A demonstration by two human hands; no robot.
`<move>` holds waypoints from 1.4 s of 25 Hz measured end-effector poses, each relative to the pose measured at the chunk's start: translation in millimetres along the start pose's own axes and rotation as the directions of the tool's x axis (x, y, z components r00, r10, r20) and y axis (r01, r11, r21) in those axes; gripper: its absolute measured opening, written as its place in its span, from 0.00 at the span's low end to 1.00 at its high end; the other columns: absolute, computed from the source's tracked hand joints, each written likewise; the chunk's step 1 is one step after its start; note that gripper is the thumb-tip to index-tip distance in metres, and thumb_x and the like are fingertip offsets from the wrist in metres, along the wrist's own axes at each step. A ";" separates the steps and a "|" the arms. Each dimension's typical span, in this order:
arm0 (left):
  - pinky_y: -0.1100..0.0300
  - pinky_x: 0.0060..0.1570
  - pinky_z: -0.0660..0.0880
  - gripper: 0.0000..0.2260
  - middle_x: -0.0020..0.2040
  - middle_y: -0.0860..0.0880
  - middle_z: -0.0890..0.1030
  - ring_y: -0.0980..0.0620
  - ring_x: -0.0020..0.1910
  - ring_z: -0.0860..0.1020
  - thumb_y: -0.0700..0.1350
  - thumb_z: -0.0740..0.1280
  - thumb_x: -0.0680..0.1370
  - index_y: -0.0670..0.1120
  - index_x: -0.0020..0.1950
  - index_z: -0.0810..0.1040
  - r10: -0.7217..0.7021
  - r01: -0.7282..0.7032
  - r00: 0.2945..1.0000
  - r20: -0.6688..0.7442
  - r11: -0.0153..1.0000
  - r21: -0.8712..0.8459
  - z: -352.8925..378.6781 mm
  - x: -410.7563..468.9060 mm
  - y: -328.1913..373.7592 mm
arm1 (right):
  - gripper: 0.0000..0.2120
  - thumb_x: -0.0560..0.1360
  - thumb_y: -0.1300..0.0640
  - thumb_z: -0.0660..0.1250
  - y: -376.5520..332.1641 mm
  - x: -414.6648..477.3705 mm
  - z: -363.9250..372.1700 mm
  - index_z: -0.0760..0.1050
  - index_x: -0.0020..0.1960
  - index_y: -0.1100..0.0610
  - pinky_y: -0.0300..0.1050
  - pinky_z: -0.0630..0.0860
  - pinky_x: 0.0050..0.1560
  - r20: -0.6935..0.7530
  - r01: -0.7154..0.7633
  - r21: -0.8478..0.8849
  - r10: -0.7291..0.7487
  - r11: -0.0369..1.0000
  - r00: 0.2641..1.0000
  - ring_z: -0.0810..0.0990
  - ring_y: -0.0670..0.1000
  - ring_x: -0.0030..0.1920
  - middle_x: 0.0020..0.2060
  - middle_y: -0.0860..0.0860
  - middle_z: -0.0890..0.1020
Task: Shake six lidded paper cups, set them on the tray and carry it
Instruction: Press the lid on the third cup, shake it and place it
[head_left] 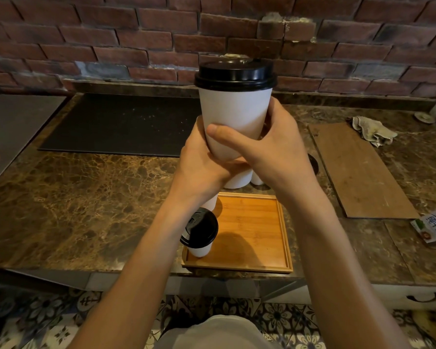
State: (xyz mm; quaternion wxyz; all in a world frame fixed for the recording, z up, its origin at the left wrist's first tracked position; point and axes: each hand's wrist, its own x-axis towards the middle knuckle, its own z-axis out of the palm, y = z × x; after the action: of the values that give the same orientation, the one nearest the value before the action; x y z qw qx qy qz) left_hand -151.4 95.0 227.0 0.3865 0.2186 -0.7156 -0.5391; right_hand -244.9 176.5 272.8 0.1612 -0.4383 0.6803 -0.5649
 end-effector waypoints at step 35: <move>0.71 0.43 0.76 0.28 0.52 0.59 0.79 0.62 0.54 0.78 0.47 0.77 0.64 0.56 0.60 0.69 -0.040 0.045 0.992 0.123 0.998 -0.043 -12.7 -5.4 14.7 | 0.28 0.67 0.45 0.77 -13.3 -2.7 -15.4 0.71 0.62 0.49 0.37 0.81 0.47 0.082 0.018 0.032 -0.021 0.999 0.996 0.79 0.40 0.51 0.51 0.41 0.78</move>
State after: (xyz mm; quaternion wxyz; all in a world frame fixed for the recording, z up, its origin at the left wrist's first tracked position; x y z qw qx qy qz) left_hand -136.6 96.0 240.6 0.3355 0.1917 -0.7207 -0.5756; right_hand -248.9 188.5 288.9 0.1903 -0.4652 0.6598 -0.5585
